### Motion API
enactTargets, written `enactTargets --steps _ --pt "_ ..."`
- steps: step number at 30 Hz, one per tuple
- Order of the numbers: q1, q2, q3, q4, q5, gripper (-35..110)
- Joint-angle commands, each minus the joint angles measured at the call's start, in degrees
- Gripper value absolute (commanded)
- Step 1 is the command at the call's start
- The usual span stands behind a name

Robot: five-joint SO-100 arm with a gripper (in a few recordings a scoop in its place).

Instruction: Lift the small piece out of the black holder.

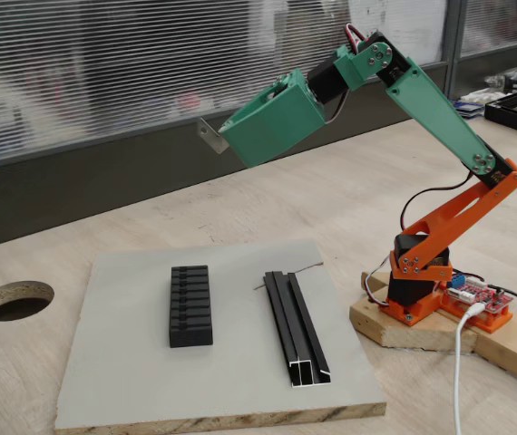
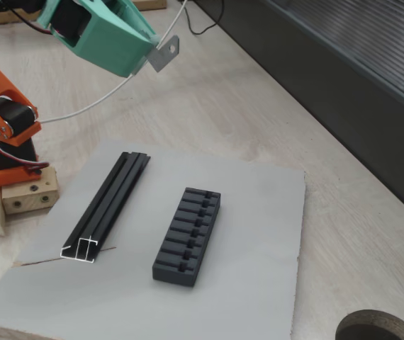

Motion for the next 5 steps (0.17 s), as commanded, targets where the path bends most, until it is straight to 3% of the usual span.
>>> enactTargets --steps 1,5 --pt "-0.5 1.8 0.1 0.1 0.2 2" --pt "-0.5 1.8 0.1 0.1 0.2 2"
